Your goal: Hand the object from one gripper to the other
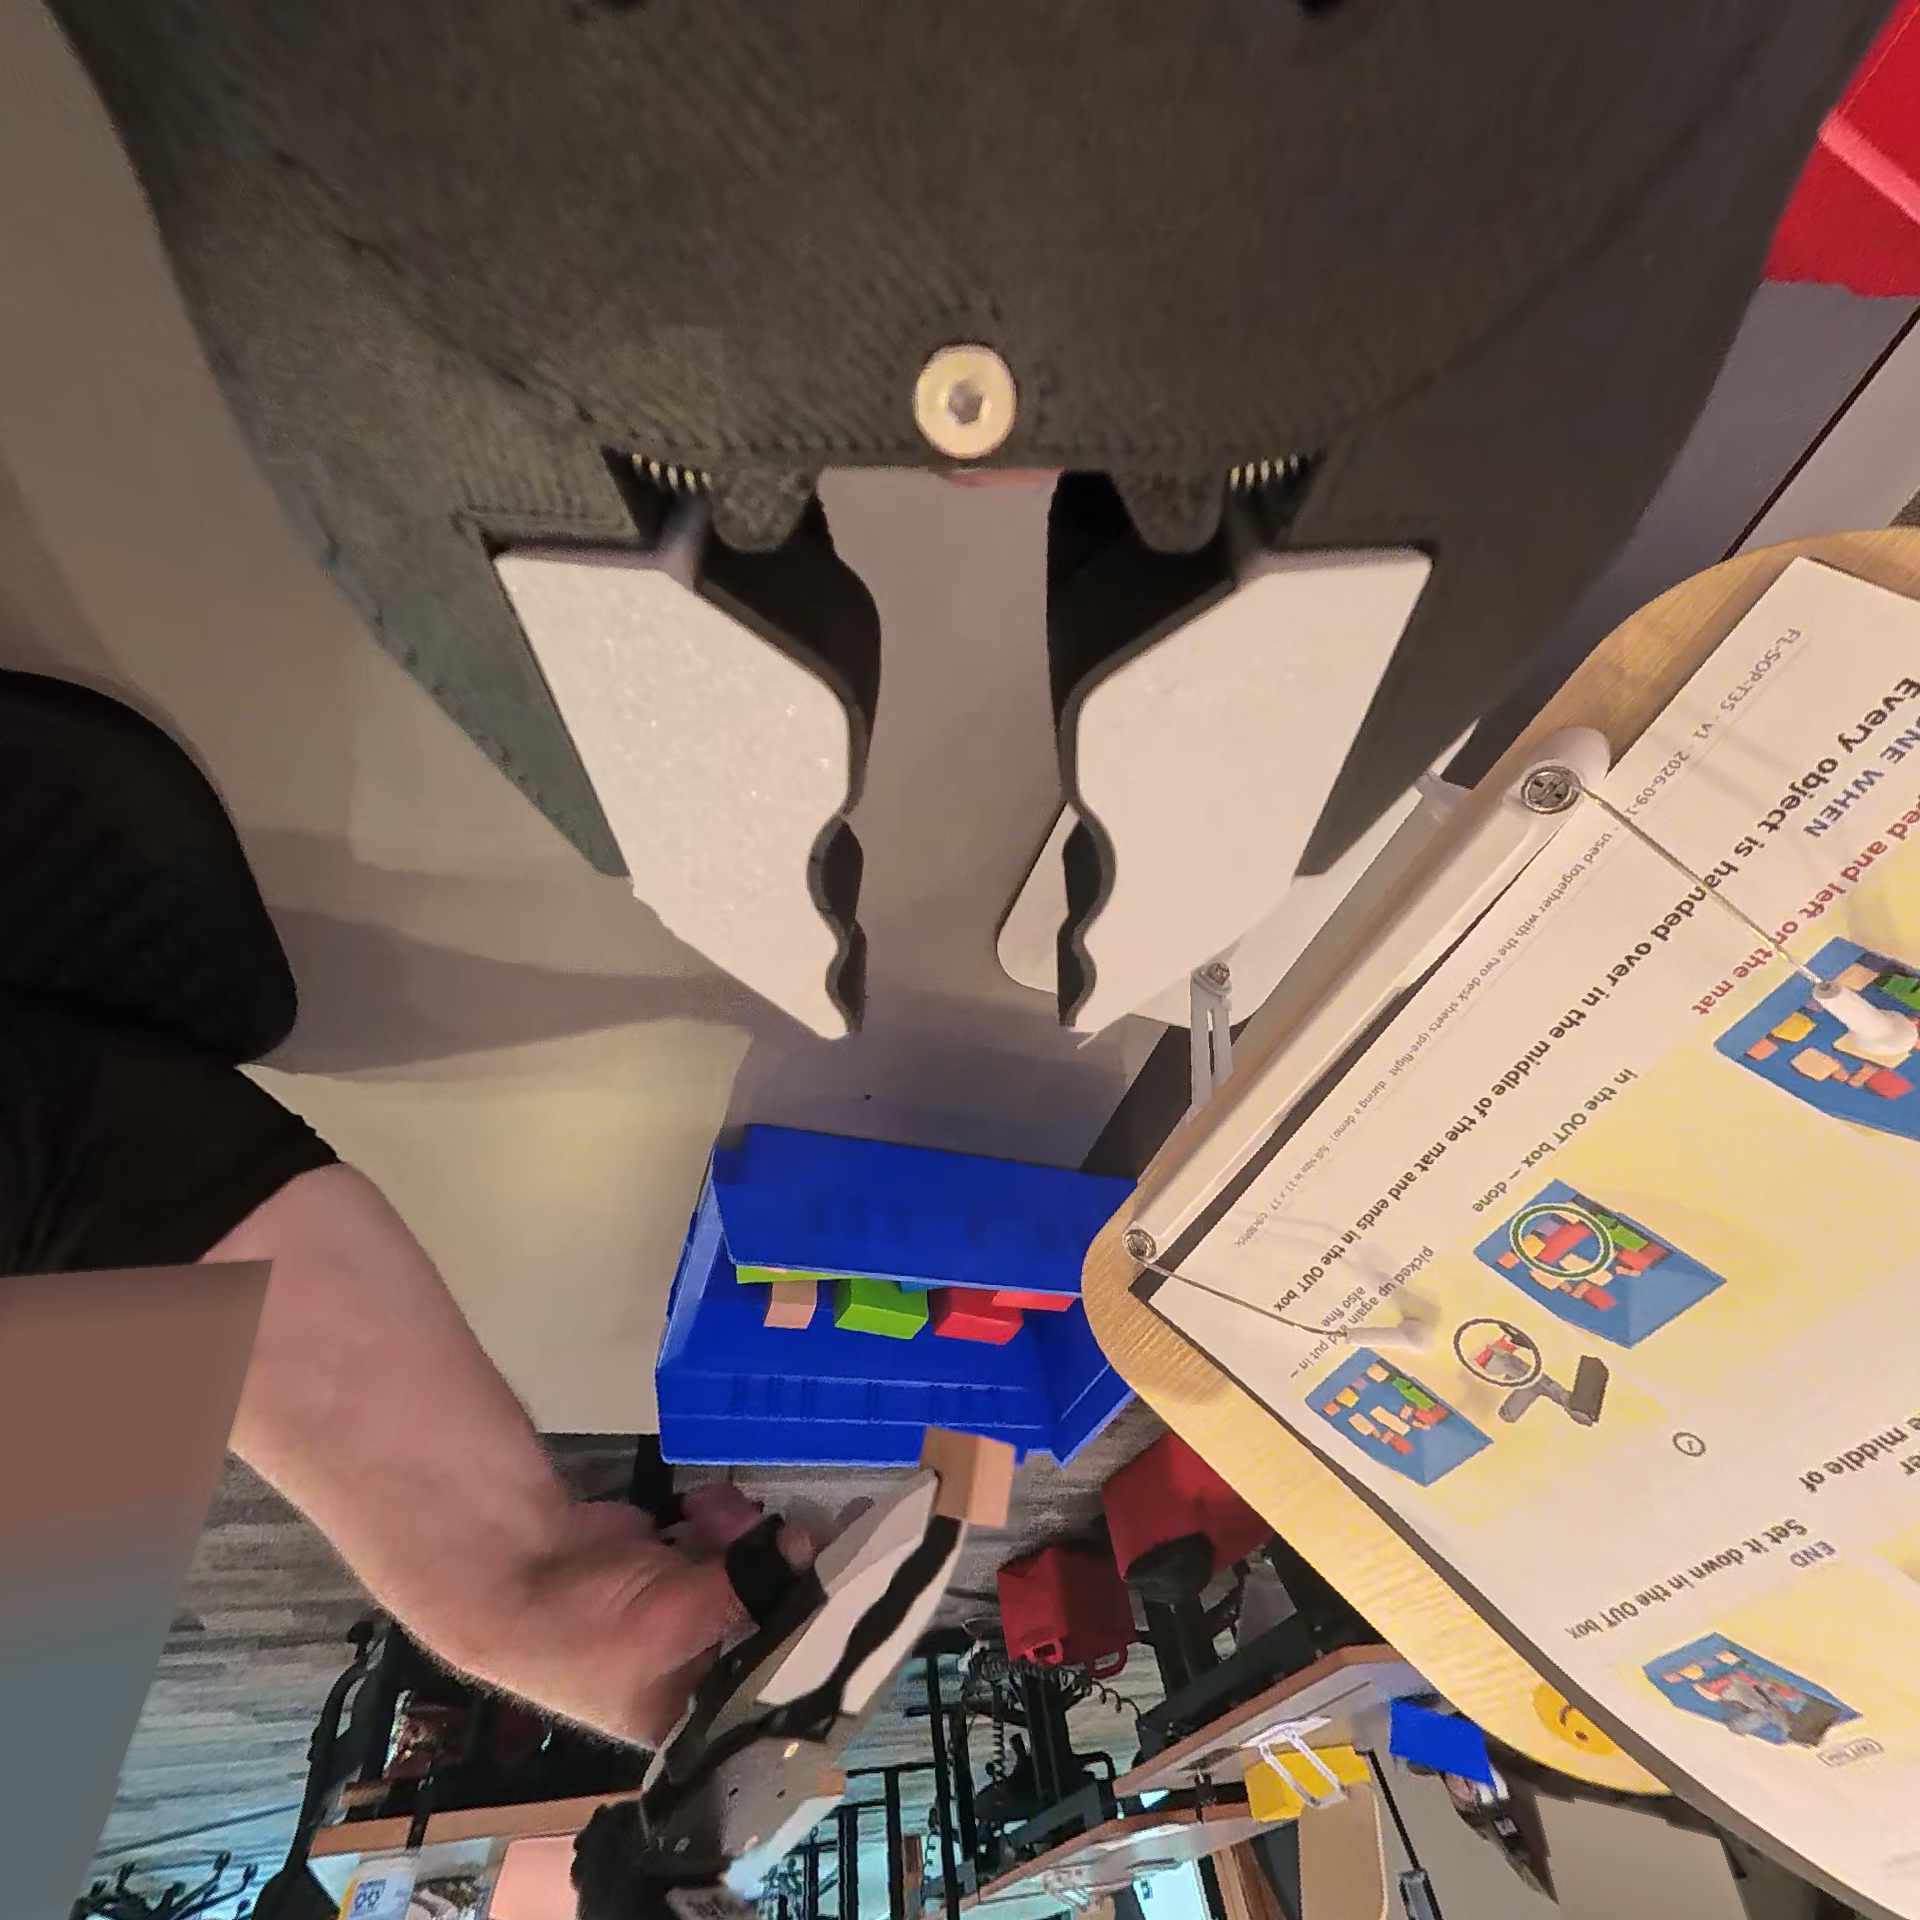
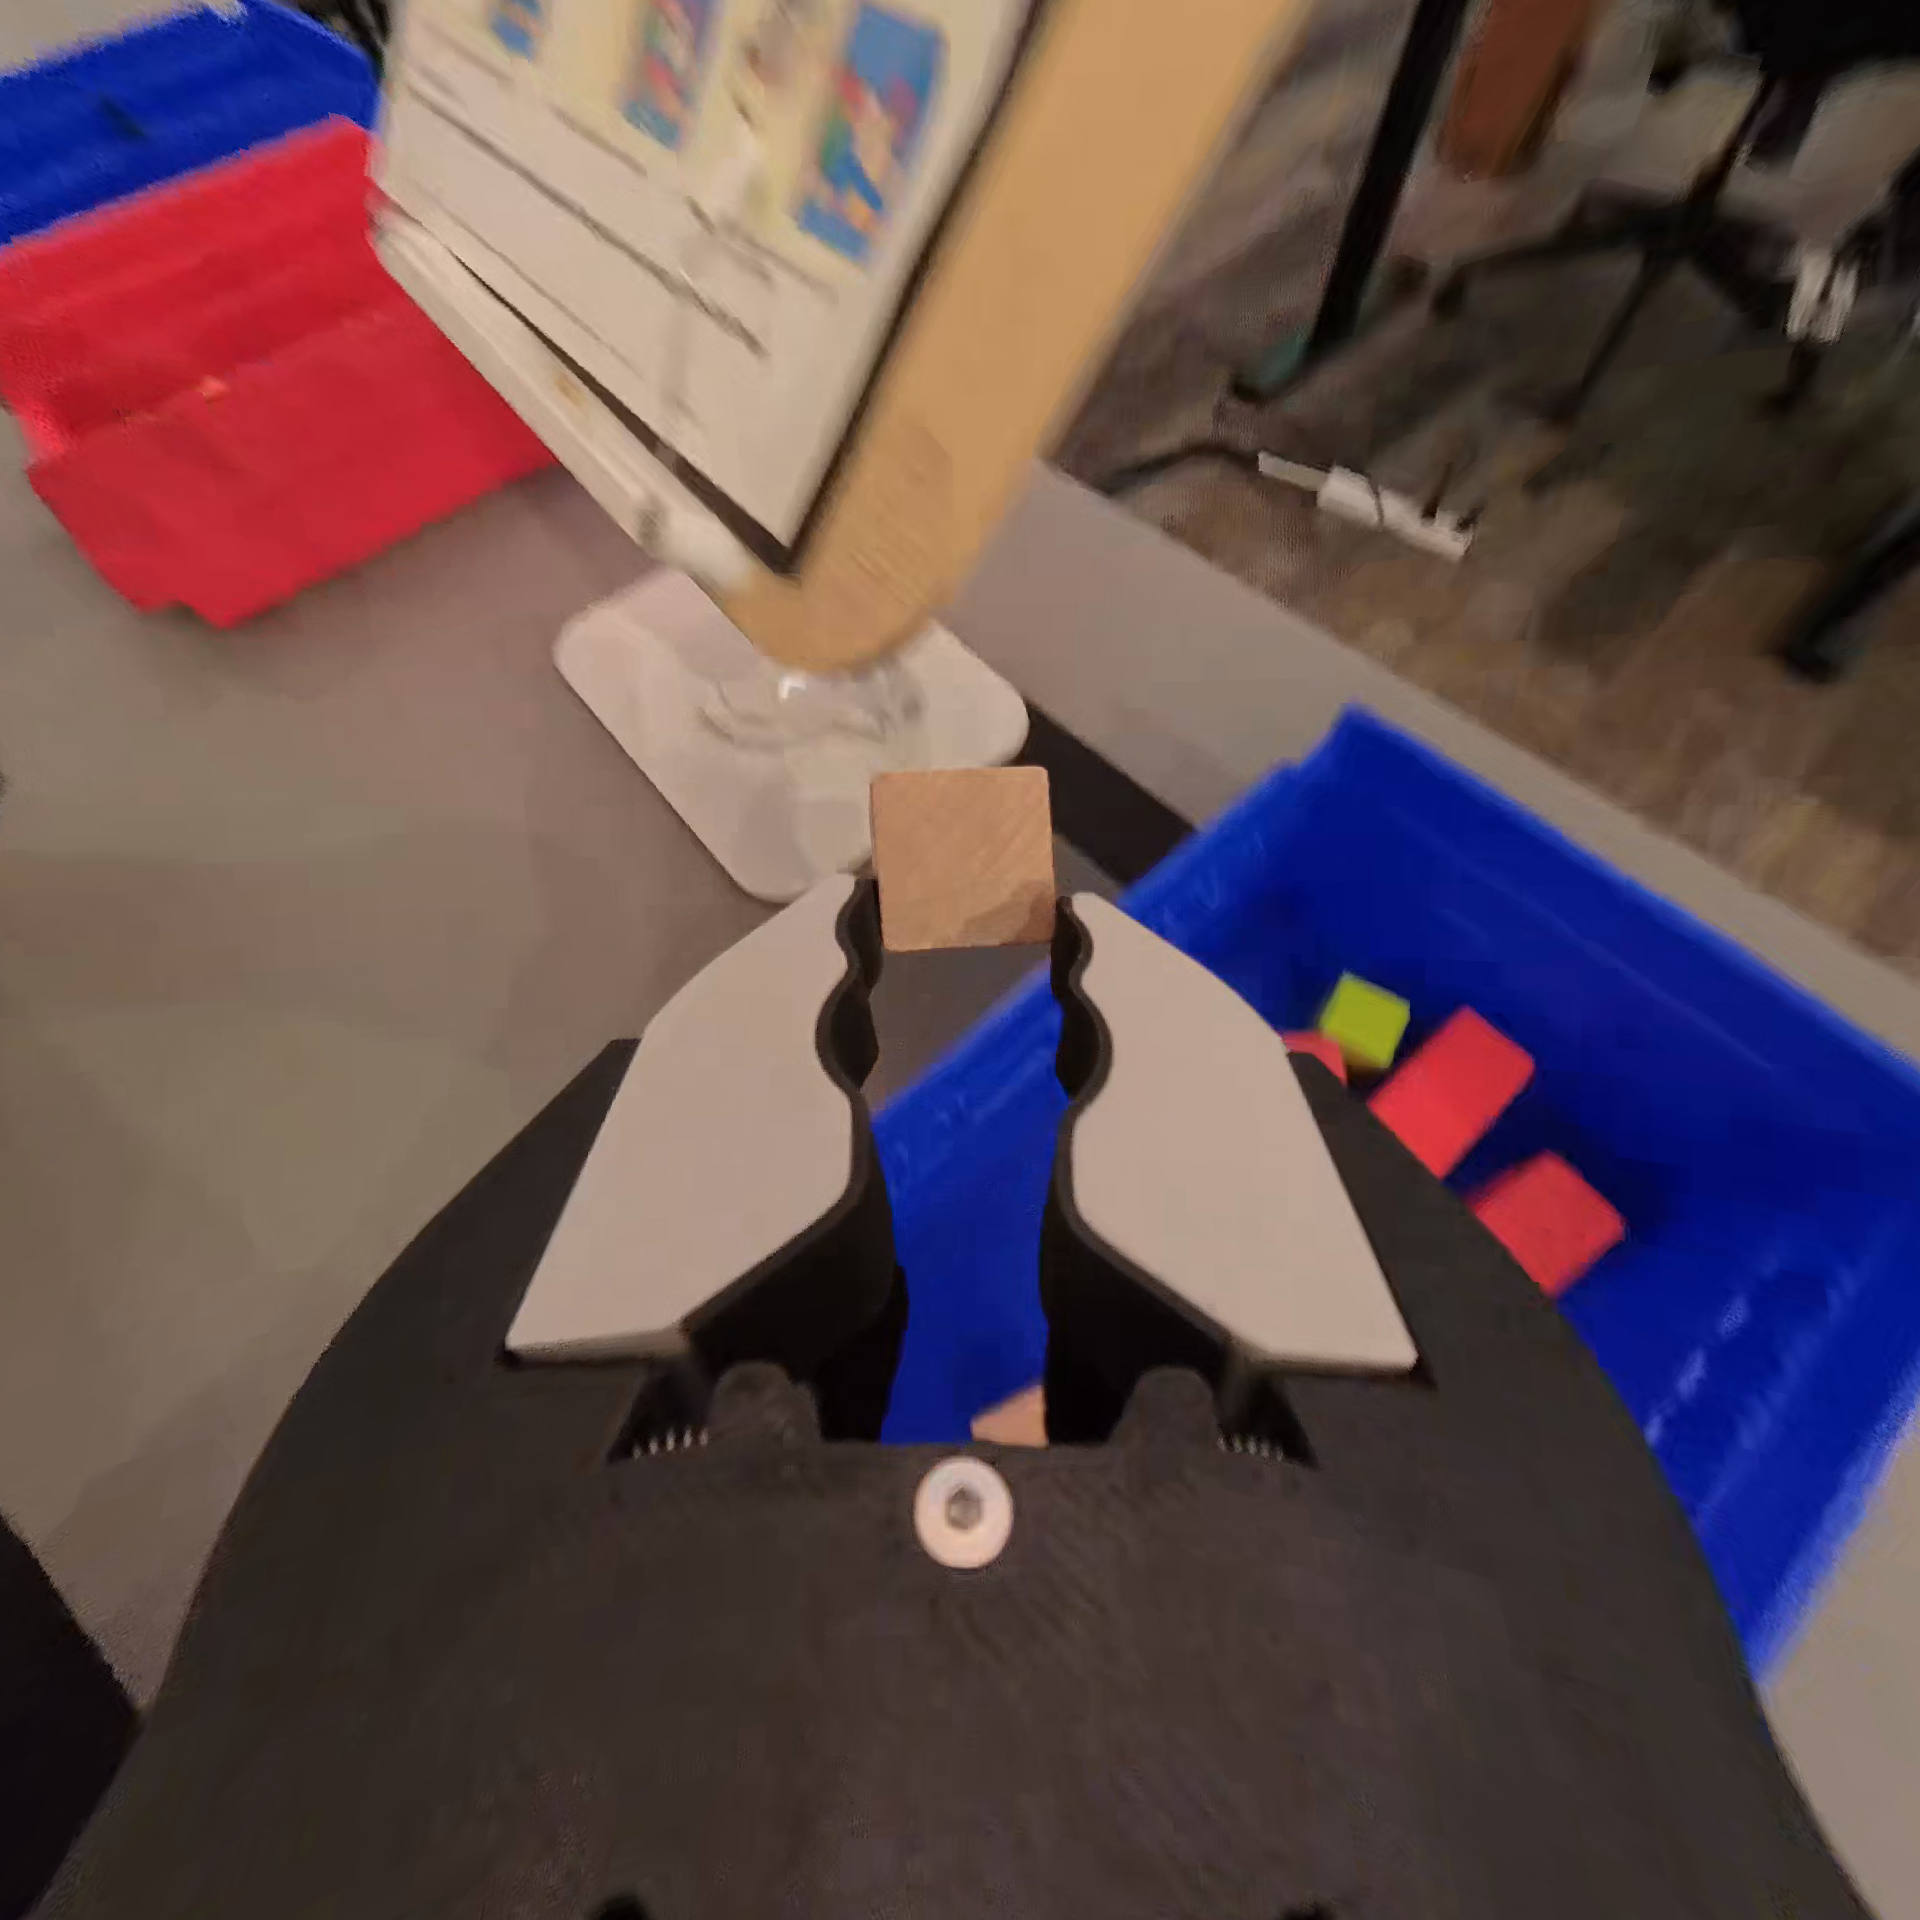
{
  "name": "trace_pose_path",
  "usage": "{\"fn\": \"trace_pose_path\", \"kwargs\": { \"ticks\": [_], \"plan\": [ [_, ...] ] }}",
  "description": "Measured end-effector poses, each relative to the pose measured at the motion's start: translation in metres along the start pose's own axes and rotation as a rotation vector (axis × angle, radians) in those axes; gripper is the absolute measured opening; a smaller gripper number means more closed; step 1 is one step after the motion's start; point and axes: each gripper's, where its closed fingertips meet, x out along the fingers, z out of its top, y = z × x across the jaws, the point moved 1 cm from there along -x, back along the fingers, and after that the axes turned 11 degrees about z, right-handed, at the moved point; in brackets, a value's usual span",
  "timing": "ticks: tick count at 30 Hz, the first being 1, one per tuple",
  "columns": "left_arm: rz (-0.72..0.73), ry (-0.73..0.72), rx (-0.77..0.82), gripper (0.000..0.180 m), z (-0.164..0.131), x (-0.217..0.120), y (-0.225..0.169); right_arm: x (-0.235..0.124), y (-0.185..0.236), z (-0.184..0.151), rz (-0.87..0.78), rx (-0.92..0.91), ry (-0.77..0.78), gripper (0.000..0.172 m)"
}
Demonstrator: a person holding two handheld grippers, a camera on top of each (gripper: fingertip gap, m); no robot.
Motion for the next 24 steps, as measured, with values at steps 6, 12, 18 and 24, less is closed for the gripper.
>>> {"fn": "trace_pose_path", "kwargs": {
  "ticks": [6, 12, 18, 24],
  "plan": [
    [-0.001, 0.005, -0.004, 0.035, 0.000, 0.003, -0.001, 0.005, -0.039, -0.076, -0.029, 0.183, 0.226, 0.030],
    [0.001, 0.020, -0.002, 0.035, -0.004, 0.002, -0.001, 0.021, -0.053, -0.133, 0.005, 0.297, 0.421, 0.030],
    [0.015, 0.028, -0.010, 0.035, -0.007, -0.001, 0.006, 0.029, -0.064, -0.159, -0.033, 0.317, 0.530, 0.030],
    [0.040, 0.048, -0.010, 0.035, -0.015, -0.008, 0.013, 0.030, -0.067, -0.161, -0.071, 0.282, 0.573, 0.030]
  ]
}}
